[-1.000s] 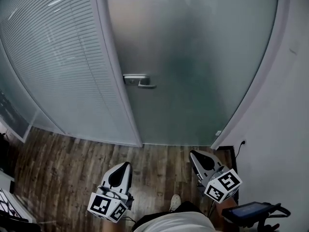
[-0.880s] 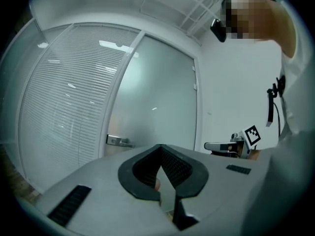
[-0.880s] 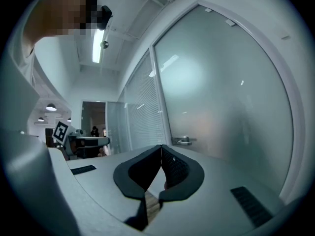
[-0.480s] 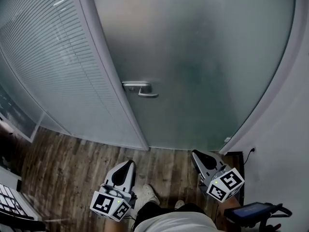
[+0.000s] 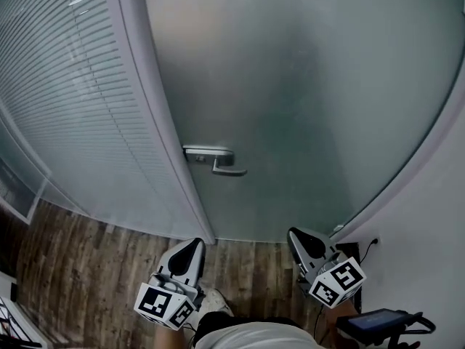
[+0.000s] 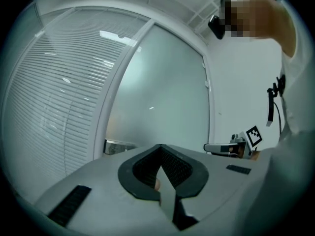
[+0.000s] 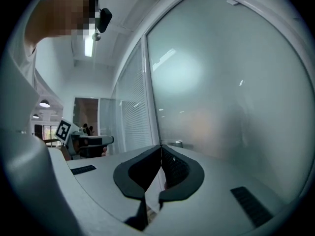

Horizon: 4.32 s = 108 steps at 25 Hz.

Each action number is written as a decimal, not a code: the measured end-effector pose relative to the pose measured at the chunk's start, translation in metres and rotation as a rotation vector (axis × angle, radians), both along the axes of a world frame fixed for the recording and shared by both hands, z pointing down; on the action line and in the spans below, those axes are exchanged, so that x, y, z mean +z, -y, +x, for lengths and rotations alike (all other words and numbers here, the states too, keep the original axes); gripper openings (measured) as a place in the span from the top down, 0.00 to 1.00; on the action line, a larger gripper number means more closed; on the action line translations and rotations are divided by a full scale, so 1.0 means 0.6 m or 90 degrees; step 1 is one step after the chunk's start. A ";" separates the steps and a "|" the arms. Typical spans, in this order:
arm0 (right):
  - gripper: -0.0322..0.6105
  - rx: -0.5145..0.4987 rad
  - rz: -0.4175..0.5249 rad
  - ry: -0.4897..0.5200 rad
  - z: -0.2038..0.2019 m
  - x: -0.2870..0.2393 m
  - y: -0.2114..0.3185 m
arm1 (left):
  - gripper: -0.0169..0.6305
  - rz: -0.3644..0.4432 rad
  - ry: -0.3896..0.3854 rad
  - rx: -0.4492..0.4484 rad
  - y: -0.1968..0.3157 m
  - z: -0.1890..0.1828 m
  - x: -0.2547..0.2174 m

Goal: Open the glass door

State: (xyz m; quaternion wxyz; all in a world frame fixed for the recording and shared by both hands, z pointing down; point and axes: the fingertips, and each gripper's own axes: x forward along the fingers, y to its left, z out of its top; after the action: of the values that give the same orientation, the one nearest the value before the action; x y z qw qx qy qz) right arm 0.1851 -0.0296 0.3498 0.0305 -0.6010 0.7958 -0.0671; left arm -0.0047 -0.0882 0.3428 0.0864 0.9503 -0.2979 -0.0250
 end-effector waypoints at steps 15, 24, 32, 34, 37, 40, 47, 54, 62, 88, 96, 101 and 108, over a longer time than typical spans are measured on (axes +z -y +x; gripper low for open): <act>0.95 0.045 -0.053 -0.035 -0.070 0.030 0.238 | 0.98 -0.023 0.008 0.065 0.249 -0.051 0.044; 0.91 -0.026 -0.080 -0.046 -0.032 0.075 0.303 | 0.98 -0.048 0.031 0.032 0.265 -0.018 0.086; 0.74 -0.145 -0.143 -0.107 0.027 0.138 0.412 | 0.97 -0.075 0.062 -0.042 0.302 0.048 0.103; 0.72 -0.162 -0.159 -0.139 0.024 0.154 0.414 | 0.98 -0.076 0.063 -0.050 0.287 0.045 0.106; 0.70 -0.190 -0.186 -0.185 0.015 0.175 0.417 | 0.98 -0.079 0.068 -0.060 0.270 0.038 0.108; 0.70 -0.213 -0.207 -0.219 0.008 0.187 0.426 | 0.98 -0.082 0.070 -0.069 0.263 0.033 0.104; 0.70 -0.224 -0.250 -0.268 -0.001 0.203 0.435 | 0.98 -0.089 0.066 -0.086 0.258 0.015 0.101; 0.78 -0.226 -0.254 -0.262 -0.007 0.201 0.429 | 0.98 -0.088 0.062 -0.082 0.264 0.016 0.097; 0.78 -0.216 -0.271 -0.268 -0.008 0.220 0.429 | 0.98 -0.087 0.059 -0.079 0.273 0.013 0.099; 0.78 -0.152 -0.283 -0.207 0.049 0.276 0.538 | 0.98 -0.082 0.065 -0.091 0.318 0.049 0.104; 0.78 -0.112 -0.242 -0.236 0.048 0.201 0.523 | 0.98 -0.068 0.054 -0.093 0.262 0.011 0.074; 0.78 -0.091 -0.236 -0.235 0.072 0.197 0.541 | 0.97 -0.067 0.057 -0.106 0.244 0.007 0.074; 0.78 -0.064 -0.236 -0.236 0.095 0.184 0.570 | 0.98 -0.068 0.056 -0.136 0.225 -0.015 0.063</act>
State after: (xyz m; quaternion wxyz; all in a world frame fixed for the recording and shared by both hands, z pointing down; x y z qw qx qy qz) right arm 0.2422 -0.3718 0.4605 -0.2293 -0.5581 0.7909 -0.1019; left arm -0.0135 -0.2229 0.3808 0.1204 0.9073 -0.4021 0.0235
